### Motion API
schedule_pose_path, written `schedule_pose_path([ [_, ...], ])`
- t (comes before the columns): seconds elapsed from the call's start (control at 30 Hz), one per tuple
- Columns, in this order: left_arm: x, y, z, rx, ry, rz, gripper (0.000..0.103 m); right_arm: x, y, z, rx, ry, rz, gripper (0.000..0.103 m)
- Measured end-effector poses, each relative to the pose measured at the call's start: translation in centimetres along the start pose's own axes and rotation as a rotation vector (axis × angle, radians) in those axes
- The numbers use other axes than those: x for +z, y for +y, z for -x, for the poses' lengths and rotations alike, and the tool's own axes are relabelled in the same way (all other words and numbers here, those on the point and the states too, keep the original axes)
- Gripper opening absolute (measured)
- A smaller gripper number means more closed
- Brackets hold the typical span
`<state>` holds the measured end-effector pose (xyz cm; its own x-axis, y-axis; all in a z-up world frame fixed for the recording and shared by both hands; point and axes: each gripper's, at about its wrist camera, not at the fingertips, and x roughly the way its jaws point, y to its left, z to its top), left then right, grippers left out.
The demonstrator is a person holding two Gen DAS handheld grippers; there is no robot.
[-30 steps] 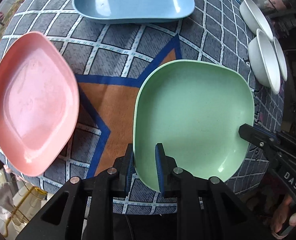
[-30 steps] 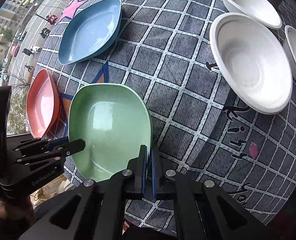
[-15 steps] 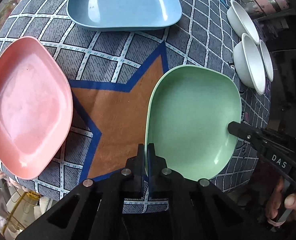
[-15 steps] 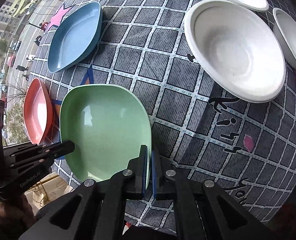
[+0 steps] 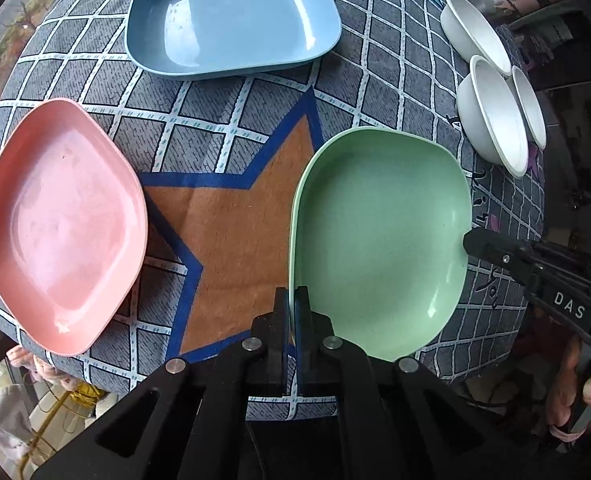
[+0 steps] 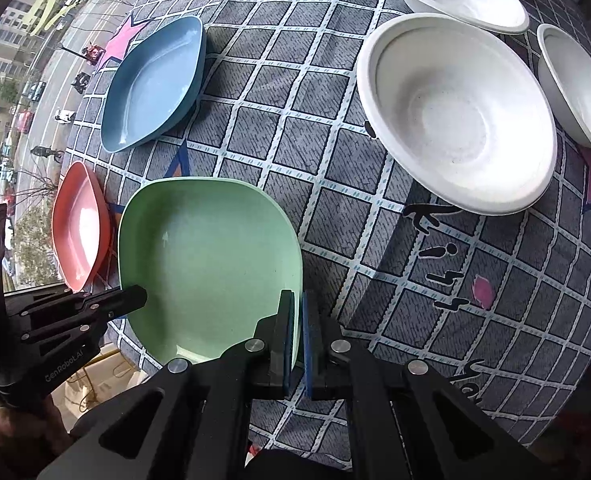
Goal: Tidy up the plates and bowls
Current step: 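Carry the green plate with both grippers over the pink plate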
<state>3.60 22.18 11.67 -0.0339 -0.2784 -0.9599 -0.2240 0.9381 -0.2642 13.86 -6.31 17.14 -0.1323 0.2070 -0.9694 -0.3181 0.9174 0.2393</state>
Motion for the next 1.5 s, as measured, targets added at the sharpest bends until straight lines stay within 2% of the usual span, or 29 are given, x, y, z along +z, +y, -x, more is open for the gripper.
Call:
schedule_pose_path([
  [0.1,0.1,0.9,0.5,-0.038,0.001,0.042,0.002,0.0,-0.6,0.2,0.066,0.006,-0.059,0.006],
  [0.2,0.2,1.1,1.4,-0.059,-0.016,0.035,0.002,0.1,-1.8,0.5,0.121,0.010,-0.125,0.006],
  [0.57,0.5,2.1,2.6,-0.051,-0.039,0.036,0.003,0.7,-0.1,1.7,0.080,-0.038,-0.044,0.003],
  [1.5,0.3,1.8,2.6,-0.033,-0.046,0.029,0.003,-0.2,0.3,2.2,0.050,-0.056,-0.044,0.002],
])
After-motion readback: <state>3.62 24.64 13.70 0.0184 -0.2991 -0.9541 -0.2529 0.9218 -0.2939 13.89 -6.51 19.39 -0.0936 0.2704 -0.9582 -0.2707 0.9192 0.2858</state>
